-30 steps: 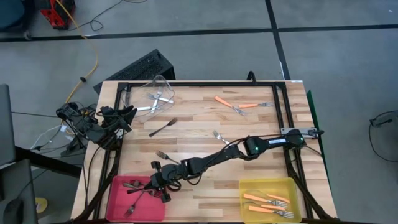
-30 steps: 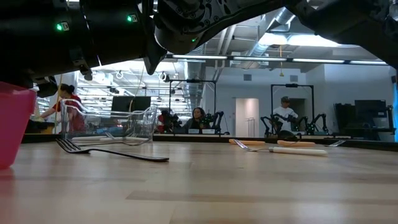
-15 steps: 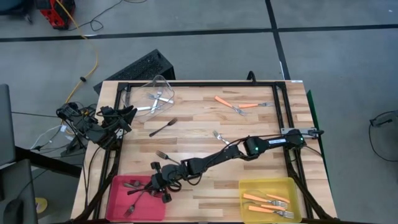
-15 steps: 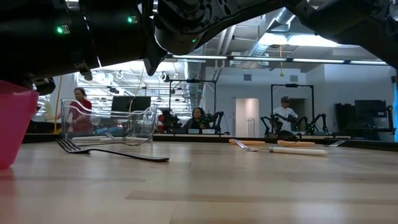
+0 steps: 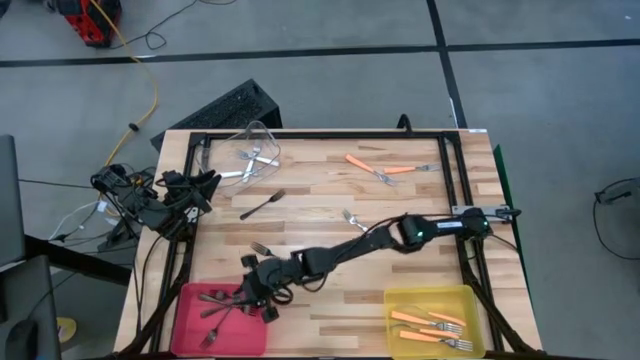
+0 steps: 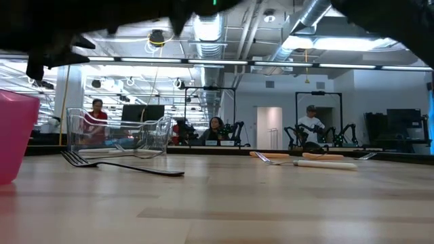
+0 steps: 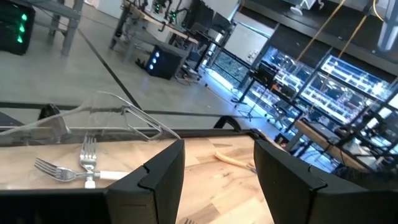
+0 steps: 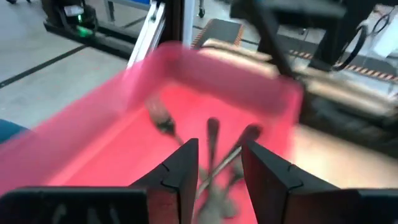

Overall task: Sort silverware by color (type)
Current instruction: Put the orange fork into the yellow bin

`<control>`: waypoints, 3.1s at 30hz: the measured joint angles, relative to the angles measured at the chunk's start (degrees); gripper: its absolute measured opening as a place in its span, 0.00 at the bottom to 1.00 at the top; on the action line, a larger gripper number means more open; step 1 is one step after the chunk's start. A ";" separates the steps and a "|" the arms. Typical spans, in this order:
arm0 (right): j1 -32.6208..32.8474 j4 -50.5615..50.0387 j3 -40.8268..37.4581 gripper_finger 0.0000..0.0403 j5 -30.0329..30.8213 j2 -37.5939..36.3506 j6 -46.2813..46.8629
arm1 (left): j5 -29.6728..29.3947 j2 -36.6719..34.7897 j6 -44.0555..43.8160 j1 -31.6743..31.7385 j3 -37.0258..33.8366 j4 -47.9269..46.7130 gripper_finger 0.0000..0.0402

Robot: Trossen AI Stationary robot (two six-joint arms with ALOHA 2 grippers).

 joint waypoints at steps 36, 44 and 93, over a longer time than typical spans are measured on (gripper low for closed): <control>-31.20 -79.58 0.24 0.35 20.02 -53.09 -9.71 | 12.27 0.01 -8.55 0.00 0.00 -3.89 0.44; -41.48 -90.57 -3.30 0.35 16.92 -53.56 3.40 | 12.22 0.01 -7.75 -0.02 0.00 -3.93 0.44; -30.18 -40.13 -64.24 0.53 13.84 -53.47 21.29 | 12.27 0.02 -0.22 -0.01 0.00 -4.63 0.44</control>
